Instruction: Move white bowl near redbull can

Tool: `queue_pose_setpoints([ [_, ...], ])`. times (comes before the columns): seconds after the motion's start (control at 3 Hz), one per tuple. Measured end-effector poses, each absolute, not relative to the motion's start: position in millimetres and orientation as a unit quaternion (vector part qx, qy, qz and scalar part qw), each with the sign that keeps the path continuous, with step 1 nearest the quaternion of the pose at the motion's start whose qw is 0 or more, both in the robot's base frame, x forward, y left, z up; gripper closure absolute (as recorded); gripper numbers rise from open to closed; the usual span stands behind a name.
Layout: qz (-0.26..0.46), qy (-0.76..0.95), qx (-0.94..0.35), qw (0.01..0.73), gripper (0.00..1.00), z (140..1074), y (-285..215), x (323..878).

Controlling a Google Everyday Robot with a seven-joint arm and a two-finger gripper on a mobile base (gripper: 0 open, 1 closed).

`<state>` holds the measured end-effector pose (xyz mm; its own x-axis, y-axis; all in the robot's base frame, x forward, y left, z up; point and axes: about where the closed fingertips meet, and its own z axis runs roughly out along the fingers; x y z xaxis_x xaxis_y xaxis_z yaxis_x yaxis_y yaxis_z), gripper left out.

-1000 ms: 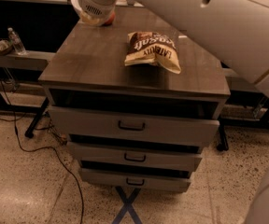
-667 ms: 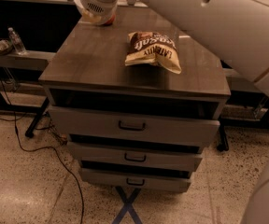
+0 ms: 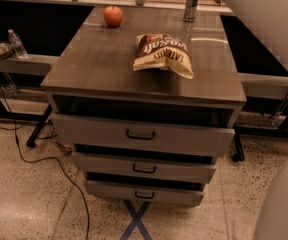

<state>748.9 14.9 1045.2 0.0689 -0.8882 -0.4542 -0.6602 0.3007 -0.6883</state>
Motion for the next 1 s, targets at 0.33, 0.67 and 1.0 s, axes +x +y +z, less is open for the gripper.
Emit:
queue_pose_setpoints([
  [0.33, -0.137, 0.667, -0.580, 0.446, 1.00, 1047, -36, 780],
  [0.67, -0.147, 0.651, -0.579, 0.468, 1.00, 1073, -40, 788],
  [1.0, -0.147, 0.652, -0.578, 0.468, 1.00, 1073, -40, 788],
])
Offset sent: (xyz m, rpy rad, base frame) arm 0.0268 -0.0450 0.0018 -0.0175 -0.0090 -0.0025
